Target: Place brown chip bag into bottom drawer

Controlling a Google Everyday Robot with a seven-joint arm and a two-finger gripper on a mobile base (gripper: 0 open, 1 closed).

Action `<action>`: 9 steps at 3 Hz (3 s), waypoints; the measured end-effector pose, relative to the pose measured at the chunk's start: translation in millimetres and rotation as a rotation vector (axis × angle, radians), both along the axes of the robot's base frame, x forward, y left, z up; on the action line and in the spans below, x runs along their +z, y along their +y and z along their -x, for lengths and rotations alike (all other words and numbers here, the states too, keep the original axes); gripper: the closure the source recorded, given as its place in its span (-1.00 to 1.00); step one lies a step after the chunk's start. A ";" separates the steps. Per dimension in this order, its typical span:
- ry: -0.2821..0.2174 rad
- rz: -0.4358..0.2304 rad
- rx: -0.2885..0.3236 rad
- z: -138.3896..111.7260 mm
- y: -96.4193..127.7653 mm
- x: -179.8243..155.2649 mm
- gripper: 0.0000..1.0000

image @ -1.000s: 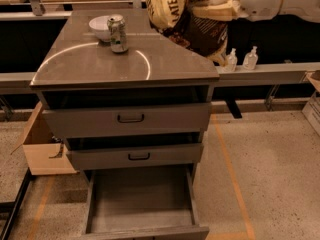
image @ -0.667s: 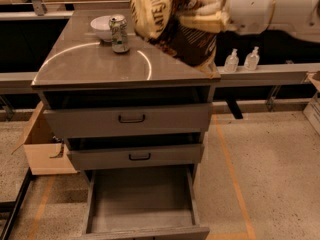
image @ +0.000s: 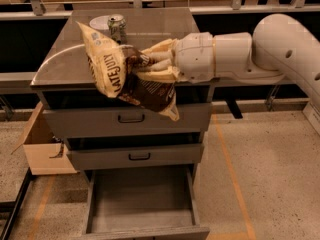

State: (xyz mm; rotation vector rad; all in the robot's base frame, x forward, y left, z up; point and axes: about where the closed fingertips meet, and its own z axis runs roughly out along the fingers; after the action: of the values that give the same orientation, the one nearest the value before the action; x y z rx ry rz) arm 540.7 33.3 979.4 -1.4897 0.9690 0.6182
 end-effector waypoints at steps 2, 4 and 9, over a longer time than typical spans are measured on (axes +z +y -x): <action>0.059 0.061 0.065 36.2 35.0 -56.8 1.00; 0.114 0.217 0.031 52.8 45.6 -150.1 1.00; 0.130 0.465 -0.104 1.8 7.1 -421.4 1.00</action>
Offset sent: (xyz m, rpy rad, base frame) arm -0.0546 0.0409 -0.0829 -0.1080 0.0890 0.0717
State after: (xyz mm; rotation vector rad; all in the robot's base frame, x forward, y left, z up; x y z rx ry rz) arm 538.8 40.3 558.0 -1.8054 1.3478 0.4346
